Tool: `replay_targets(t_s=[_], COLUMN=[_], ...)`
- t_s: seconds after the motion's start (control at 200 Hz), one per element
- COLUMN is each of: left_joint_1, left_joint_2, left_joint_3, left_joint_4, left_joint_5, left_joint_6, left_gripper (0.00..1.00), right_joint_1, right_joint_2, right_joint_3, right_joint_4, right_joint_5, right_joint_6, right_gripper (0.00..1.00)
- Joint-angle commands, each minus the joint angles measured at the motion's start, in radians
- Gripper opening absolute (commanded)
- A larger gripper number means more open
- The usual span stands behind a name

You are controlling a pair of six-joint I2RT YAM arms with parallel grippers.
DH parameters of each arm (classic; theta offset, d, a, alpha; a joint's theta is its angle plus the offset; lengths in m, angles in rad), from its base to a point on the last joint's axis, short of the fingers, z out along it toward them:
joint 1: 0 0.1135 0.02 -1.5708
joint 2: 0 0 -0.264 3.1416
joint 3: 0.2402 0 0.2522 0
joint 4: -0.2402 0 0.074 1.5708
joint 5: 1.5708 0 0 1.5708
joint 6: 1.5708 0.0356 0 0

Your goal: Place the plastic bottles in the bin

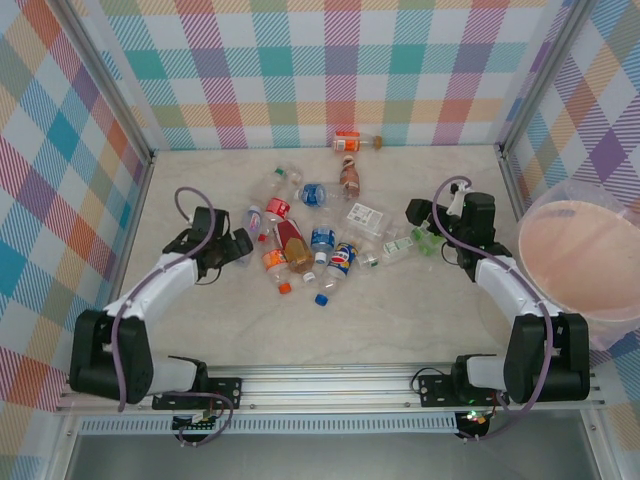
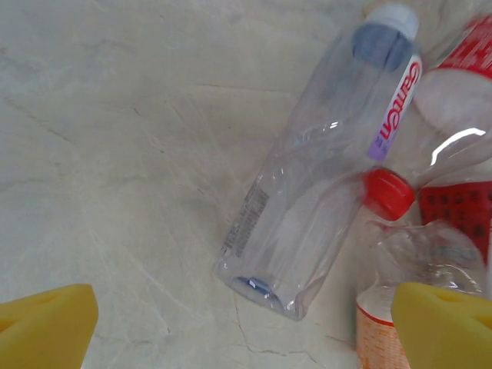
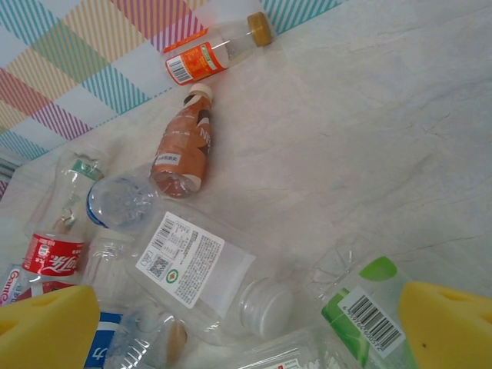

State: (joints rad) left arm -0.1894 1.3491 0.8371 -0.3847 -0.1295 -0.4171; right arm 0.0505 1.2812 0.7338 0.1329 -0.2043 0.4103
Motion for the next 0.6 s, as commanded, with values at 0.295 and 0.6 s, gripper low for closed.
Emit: replay_targets(t_s=[0.295,0.6], left_joint_1=[0.025,0.057], left_joint_2=[0.192,0.319], left_joint_3=[0.115,0.173], left_joint_4=[-0.041,-0.032], left_joint_5=[0.123,0.156], left_joint_6=[0.293,0.34], left_gripper=[0.9,0.8], right_joint_1=[0.006,0.008], right_joint_2=[-0.005,0.005], right_joint_3=[0.038,0.048], right_joint_4=[-0.064,-0.076], right_joint_5=[0.003,-0.006], right_joint_6=[-0.022,-0.028], right_gripper=[1.0,1.0])
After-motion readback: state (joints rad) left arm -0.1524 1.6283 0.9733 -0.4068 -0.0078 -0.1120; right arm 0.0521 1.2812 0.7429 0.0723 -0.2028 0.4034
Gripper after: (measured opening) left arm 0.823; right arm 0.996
